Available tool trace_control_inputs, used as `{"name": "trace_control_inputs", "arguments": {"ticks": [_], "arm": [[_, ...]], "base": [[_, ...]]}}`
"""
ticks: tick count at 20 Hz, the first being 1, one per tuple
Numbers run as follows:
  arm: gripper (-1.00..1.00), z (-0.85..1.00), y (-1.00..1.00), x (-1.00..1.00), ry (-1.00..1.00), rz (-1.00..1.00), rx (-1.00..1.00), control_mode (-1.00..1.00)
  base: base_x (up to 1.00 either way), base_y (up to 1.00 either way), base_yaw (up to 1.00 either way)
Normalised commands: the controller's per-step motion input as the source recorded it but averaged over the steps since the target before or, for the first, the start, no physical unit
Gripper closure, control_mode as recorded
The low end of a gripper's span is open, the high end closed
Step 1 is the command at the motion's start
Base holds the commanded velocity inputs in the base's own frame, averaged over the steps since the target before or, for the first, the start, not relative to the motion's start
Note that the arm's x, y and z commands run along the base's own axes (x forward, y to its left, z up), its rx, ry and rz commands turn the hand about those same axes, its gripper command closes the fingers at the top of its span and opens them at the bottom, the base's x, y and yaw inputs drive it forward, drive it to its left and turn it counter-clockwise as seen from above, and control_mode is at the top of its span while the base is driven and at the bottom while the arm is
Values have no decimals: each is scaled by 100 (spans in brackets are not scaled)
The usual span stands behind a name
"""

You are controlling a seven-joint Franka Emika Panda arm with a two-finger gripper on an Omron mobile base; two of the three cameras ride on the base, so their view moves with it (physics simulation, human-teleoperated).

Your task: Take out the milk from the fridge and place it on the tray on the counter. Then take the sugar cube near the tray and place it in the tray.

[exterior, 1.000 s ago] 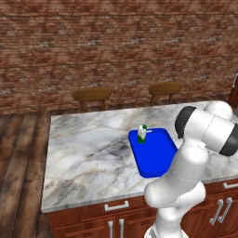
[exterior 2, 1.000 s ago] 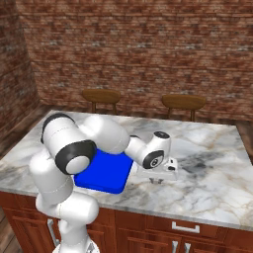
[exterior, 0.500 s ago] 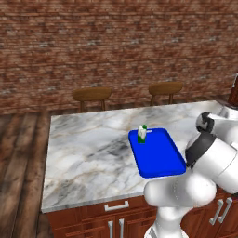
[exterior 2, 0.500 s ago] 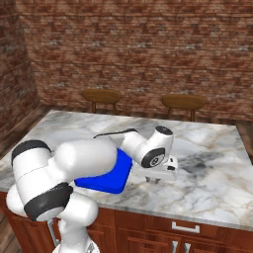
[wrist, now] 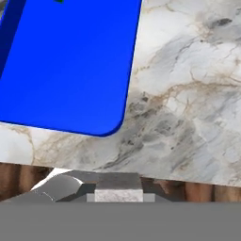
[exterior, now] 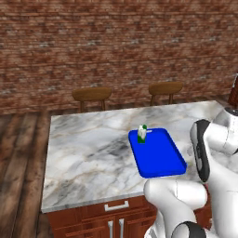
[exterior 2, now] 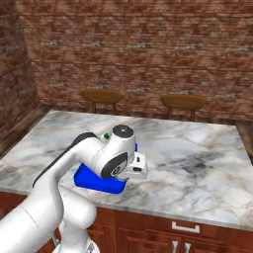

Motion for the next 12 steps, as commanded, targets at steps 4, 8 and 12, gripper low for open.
{"name": "trace_control_inputs", "arguments": {"ticks": [4, 8, 12], "arm": [[100, 55, 80, 0, 0, 3, -11, -100], [100, 46, 46, 0, 0, 3, -15, -100], [100, 13, 26, 0, 0, 9, -9, -100]], "base": [[0, 0, 0], [0, 0, 0], [0, 0, 0]]}}
